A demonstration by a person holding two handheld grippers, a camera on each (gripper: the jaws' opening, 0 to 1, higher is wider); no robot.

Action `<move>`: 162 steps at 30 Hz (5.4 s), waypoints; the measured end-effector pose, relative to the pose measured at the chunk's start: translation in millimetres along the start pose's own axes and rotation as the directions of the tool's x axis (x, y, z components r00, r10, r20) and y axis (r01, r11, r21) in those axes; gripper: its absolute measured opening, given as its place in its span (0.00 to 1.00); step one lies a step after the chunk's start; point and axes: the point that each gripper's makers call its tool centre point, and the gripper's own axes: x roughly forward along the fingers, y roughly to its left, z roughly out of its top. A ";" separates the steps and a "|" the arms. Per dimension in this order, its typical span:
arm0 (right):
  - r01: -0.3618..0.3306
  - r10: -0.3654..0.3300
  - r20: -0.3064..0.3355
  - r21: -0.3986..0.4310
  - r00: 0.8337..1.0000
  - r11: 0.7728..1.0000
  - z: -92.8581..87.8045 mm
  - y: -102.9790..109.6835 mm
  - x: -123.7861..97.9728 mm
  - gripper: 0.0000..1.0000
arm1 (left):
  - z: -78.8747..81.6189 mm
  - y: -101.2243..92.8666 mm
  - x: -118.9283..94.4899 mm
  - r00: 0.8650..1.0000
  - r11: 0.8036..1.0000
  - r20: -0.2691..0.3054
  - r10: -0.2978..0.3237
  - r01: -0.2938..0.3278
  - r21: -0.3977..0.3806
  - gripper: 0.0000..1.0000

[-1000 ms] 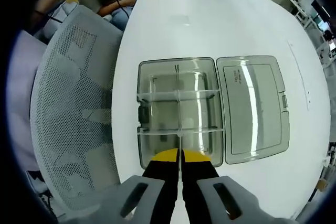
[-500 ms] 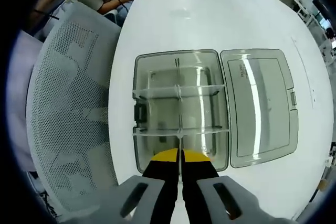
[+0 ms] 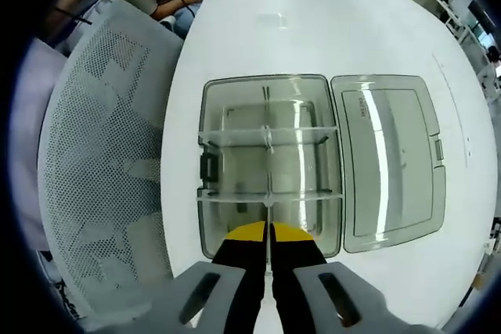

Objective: Insert the divider into the dual guide fixture by aligning both edges with the guide slots and pushing it downward to the bottom, including one-sided entry, uneven engagement, binding, and posture correction.

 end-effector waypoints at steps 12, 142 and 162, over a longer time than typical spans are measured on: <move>0.006 -0.006 -0.003 -0.031 1.000 0.999 1.0 0.3 -0.3 0.00 | 0.8 0.9 -6.3 1.000 1.000 0.007 0.017 -0.017 0.003 0.19; 0.147 -0.494 0.604 0.530 0.626 0.835 9.5 148.0 -136.4 0.41 | -64.0 7.6 -35.5 0.962 0.981 -0.226 0.153 -0.175 -0.079 0.36; 0.106 -0.479 0.616 0.541 0.625 0.834 12.5 155.3 -123.0 0.41 | -60.7 46.8 -42.9 0.905 0.949 -0.344 0.249 -0.298 -0.099 0.42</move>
